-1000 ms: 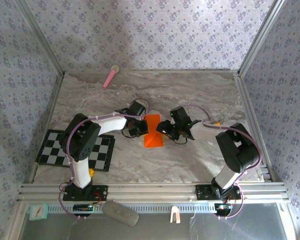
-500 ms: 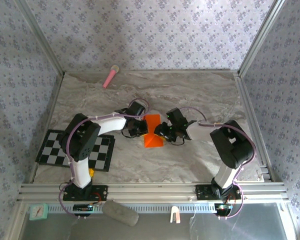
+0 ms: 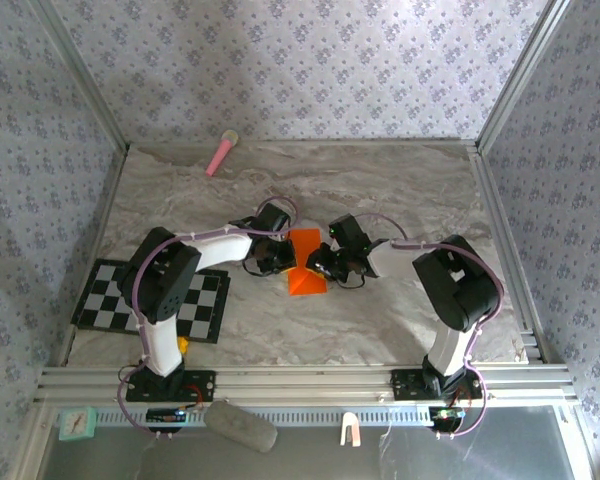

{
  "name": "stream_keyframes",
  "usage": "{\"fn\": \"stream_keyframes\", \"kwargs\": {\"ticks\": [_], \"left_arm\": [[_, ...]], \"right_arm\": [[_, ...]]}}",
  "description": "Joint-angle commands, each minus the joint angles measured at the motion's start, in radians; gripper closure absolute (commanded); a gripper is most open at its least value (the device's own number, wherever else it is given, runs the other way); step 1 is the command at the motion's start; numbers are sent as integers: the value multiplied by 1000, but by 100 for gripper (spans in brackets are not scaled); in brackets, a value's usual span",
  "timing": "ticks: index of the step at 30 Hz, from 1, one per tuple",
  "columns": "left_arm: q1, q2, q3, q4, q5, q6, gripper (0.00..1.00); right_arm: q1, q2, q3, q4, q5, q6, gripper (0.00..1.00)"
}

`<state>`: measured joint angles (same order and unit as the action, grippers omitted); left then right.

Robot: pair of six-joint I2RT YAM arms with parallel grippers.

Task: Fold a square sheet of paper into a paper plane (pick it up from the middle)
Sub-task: Fold the triangle a second time at the center of the table.

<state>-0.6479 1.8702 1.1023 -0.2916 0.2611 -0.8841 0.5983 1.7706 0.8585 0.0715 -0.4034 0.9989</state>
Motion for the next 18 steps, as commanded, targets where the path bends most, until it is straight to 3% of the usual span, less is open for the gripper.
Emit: {"fn": "stream_keyframes", "kwargs": {"ticks": [1,9,18], "left_arm": [[2,17,-33,-43,-31,-7,91],[3,12,-38,-41,-35,-15,90],[2,10,-36,-39,-31,-16,90]], "right_arm": [[2,10,20,-15,-11,19,75],[-3,-22,-19,-16,36,56,73],[1,27,-19,127,-74,92,77]]}}
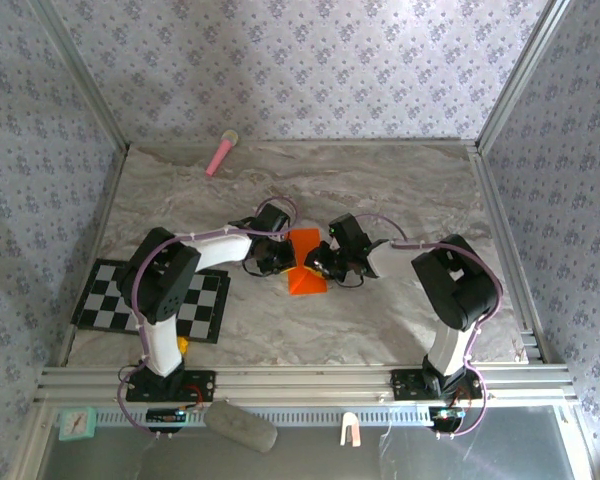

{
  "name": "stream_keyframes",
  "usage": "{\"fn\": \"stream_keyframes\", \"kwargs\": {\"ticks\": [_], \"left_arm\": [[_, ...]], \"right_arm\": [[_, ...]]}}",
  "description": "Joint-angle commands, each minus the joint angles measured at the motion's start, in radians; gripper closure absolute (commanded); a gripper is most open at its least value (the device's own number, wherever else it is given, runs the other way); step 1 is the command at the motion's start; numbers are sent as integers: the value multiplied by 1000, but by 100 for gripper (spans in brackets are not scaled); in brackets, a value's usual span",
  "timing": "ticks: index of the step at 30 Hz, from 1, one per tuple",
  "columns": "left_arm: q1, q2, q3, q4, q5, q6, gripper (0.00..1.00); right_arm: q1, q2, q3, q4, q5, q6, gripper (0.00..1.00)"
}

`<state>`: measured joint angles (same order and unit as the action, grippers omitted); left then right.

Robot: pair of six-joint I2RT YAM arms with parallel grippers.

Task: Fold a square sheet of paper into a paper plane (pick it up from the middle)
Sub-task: Fold the triangle a second time at the center of the table.

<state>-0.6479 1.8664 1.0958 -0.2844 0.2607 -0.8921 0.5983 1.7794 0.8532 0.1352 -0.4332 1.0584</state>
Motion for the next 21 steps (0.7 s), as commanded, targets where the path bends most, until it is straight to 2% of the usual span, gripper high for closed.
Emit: {"fn": "stream_keyframes", "kwargs": {"ticks": [1,8,14,17,21], "left_arm": [[3,13,-30,-50,-32,-10,90],[3,1,-32,-52,-44,-15,89],[12,-32,-17,-78,-42,-8,86],[41,-91,-4,-98,-40,0,80],[97,-197,-24,-95,-21,3,69]], "right_arm": [[0,19,-18,75,-49,35,77],[2,14,-45,104,-49,14,80],[-3,22,-42,97,-34,-21,89],[-10,9,-42,107,-28,-43,96],[-17,-51,-45,119,-21,-82,99]]}}
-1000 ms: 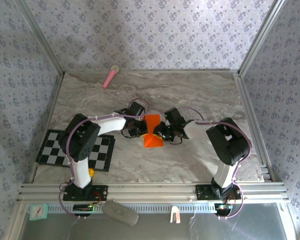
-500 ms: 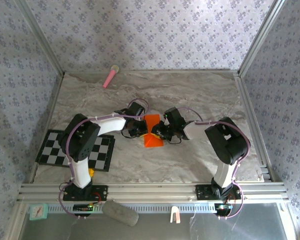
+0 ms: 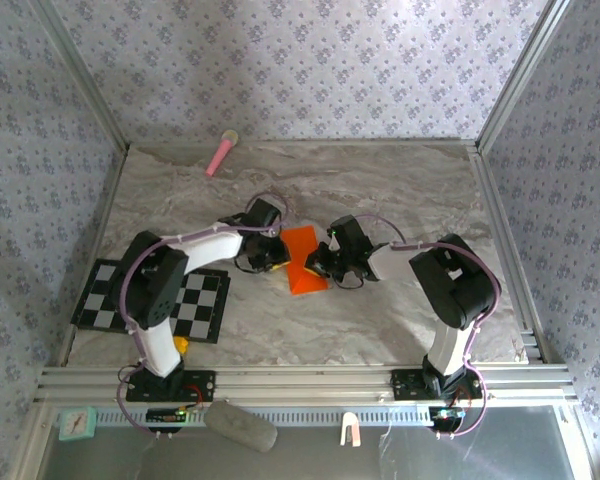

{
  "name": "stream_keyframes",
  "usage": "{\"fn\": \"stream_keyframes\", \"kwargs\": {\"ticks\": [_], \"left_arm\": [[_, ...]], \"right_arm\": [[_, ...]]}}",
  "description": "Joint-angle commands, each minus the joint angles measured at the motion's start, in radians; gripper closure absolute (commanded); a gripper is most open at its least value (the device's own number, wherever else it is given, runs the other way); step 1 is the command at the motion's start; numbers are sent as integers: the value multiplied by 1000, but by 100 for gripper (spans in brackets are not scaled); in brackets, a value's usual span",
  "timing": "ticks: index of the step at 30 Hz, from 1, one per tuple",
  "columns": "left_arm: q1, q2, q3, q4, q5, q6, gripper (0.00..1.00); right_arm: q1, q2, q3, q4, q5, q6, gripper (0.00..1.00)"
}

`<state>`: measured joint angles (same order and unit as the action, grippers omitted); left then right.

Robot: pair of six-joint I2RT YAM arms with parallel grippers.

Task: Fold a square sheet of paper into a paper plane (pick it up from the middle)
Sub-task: Pick up the paper from the center of the table, then turn over the paper at the center of the table.

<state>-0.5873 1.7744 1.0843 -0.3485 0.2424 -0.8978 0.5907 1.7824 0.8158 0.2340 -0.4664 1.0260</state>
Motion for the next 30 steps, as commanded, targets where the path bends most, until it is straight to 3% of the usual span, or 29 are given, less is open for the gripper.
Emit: {"fn": "stream_keyframes", "kwargs": {"ticks": [1,4,7,15,24,30], "left_arm": [[50,-131,-26,-17,10,6,66],[93,-225,-100,77,82,-24,53],[117,-315,-170,192,157,-64,34],[117,-445,-293,519,326,-205,0],[77,-435,-318,771,425,-320,1],[67,-436,-307,841,447,-321,15]], "right_arm": [[-12,-73,-8,25,14,-60,99],[-22,-141,-6,35,3,-88,100],[-40,-196,-6,66,-38,-91,100],[-95,-278,2,244,-202,15,100],[-111,-279,31,383,-286,124,99],[-121,-260,14,466,-310,195,99]]}}
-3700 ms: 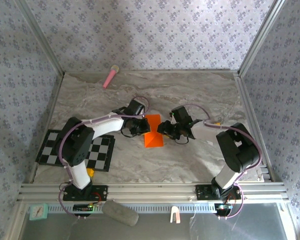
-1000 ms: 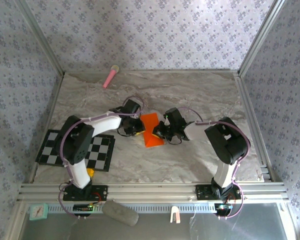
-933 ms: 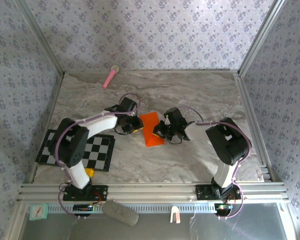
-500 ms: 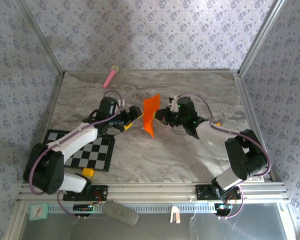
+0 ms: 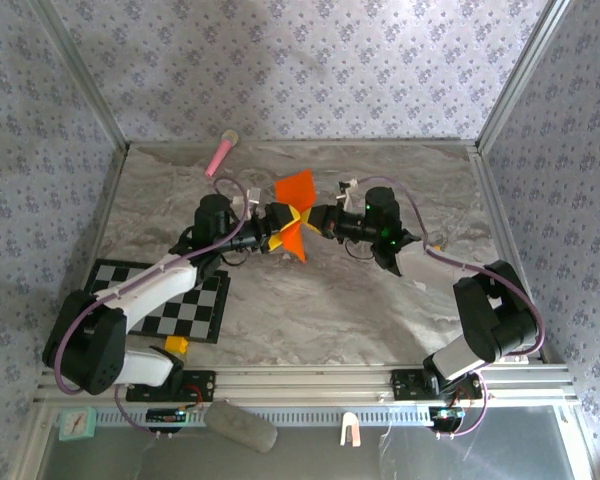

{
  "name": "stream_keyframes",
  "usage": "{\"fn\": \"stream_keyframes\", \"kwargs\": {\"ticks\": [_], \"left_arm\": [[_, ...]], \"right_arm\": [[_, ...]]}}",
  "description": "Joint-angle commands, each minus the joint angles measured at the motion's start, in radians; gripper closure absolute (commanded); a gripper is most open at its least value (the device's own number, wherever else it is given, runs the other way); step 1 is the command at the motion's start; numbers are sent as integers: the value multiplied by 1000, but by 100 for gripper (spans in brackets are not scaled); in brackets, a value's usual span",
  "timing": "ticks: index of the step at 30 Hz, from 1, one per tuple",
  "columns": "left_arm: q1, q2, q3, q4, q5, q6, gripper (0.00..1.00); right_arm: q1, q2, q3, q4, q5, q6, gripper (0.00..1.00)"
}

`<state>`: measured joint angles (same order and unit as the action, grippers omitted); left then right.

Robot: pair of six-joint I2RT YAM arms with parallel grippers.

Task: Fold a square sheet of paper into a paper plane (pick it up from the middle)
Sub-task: Turn over the paper at the center of the table.

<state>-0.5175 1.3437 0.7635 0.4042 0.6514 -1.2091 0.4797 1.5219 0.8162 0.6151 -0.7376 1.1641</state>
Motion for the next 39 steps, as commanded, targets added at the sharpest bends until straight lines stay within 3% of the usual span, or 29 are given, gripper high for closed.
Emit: {"fn": "stream_keyframes", "kwargs": {"ticks": [1,15,20,25,30,35,39], "left_arm": [[-2,-7,13,87,36,-8,18],[2,-7,-10,104,10,-7,60],[12,-6,5,8,-7,44,82],[19,-23,79,-285,-66,215,92],[5,-19,252,-727,-267,479,94],[-43,45,416,-1048,-552,647,94],[-120,141,554,-1264,-852,712,94]], "right_arm": [[-11,2,10,89,-39,63,98],[-25,2,-10,72,-46,59,93],[-39,-34,-12,-45,-24,-12,77],[-67,-157,31,-465,140,-242,54],[-72,-268,108,-829,414,-442,40],[-84,-323,122,-912,546,-526,29],[-86,-342,121,-937,616,-559,22]]}}
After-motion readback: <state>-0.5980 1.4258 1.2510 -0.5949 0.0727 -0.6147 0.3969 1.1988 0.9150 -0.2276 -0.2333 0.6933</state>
